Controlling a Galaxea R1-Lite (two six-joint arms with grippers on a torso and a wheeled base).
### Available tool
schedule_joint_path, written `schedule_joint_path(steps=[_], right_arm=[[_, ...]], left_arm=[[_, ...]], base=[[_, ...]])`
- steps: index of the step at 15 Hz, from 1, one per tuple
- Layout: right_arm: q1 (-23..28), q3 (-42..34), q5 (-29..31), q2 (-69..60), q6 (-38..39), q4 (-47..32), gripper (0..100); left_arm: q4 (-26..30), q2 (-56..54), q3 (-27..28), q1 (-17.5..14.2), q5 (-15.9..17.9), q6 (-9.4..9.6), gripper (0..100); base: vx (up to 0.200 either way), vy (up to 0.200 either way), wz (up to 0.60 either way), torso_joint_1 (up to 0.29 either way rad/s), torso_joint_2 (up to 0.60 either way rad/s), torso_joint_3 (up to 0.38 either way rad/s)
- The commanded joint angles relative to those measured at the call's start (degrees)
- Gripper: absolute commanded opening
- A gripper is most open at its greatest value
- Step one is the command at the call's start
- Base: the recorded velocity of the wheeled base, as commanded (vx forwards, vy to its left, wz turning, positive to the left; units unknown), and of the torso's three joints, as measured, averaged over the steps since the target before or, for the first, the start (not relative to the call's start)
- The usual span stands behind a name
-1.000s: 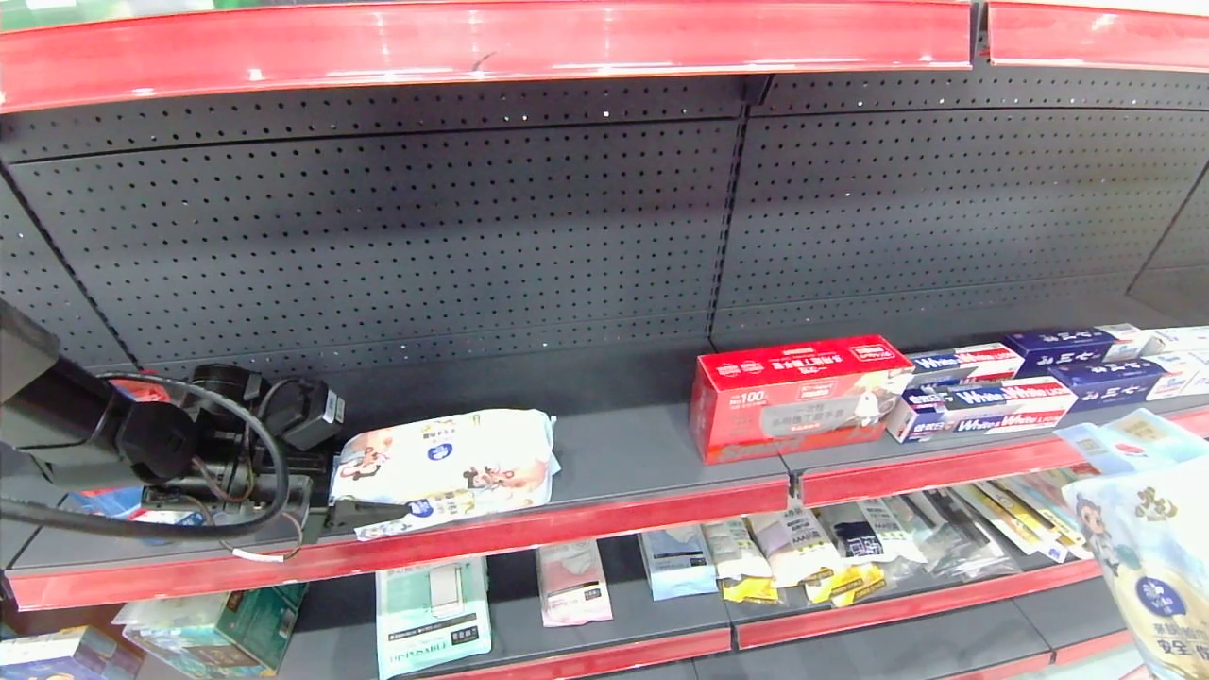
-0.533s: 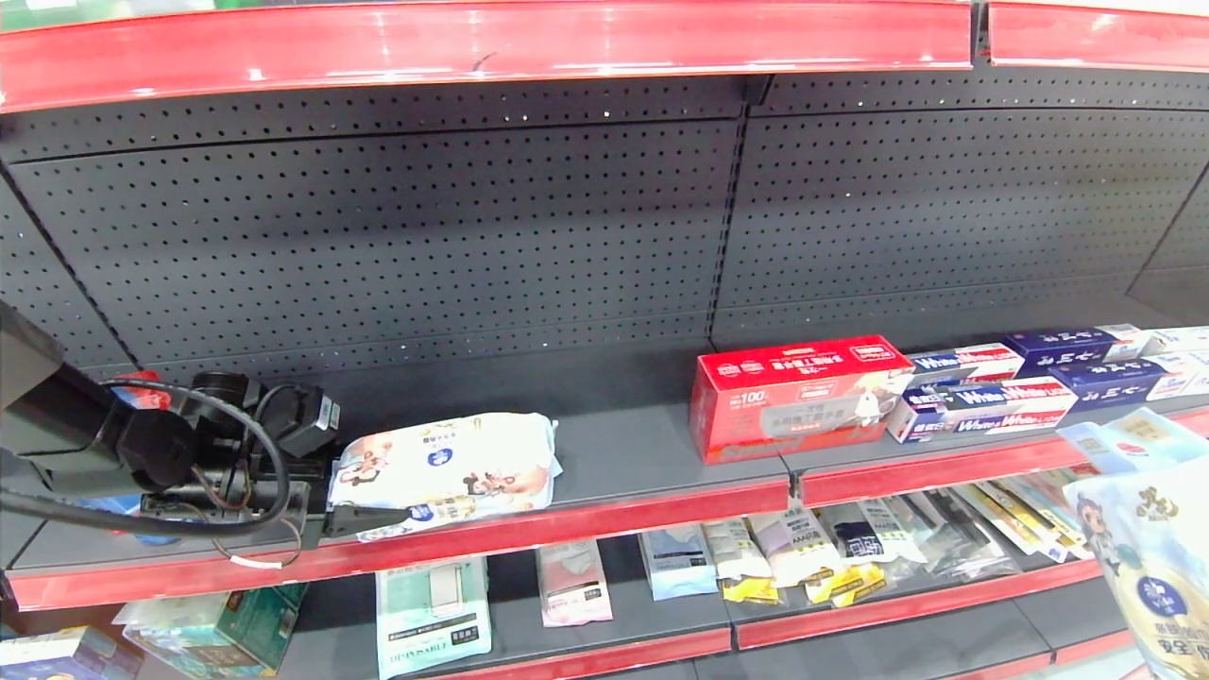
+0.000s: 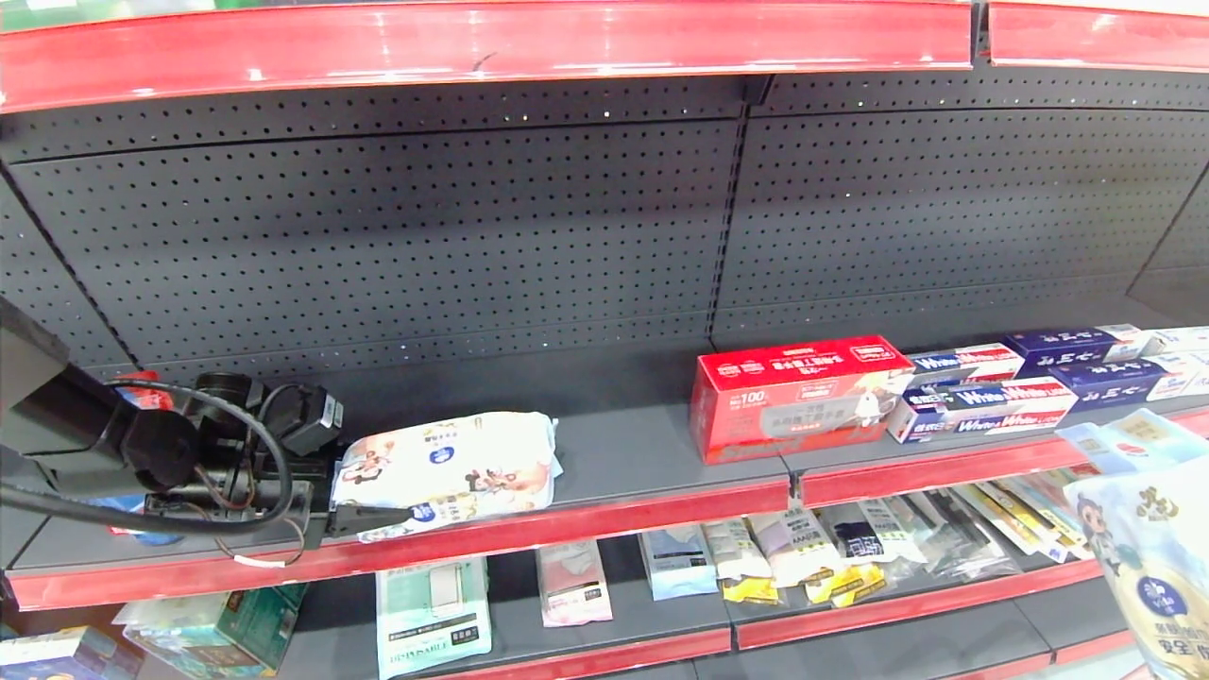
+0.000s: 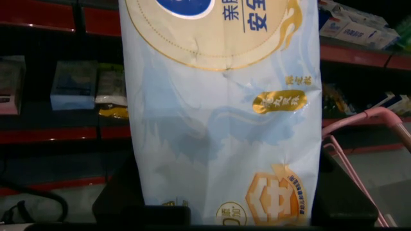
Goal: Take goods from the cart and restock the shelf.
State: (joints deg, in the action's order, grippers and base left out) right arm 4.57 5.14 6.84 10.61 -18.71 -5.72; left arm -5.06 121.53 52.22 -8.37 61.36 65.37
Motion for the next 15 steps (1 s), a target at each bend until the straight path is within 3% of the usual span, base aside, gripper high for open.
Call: schedule_joint_path(steps=[1,6,7,15], right_arm=[[0.1,0.0,0.0,-0.1,0.0,0.0,0],[0.1,0.0,0.0,-0.1,0.0,0.0,0],[0.1,0.0,0.0,-0.1,0.0,0.0,0],[0.1,0.0,0.0,0.0,0.0,0.0,0]], left_arm=[[0.0,0.2,0.2,0.1,0.0,-0.15,0],[0.0,0.8,0.1,0.1,0.0,0.38,0],[0.0,1.1,0.1,0.1,0.2,0.73,100],[0.1,-1.5,2.8,-0.2,0.3,0.46,100]], base=[[0.000,0.000,0.00,0.000,0.00,0.000],[0.000,0.000,0.00,0.000,0.00,0.000],[0.000,0.000,0.00,0.000,0.00,0.000],[0.000,0.000,0.00,0.000,0.00,0.000]])
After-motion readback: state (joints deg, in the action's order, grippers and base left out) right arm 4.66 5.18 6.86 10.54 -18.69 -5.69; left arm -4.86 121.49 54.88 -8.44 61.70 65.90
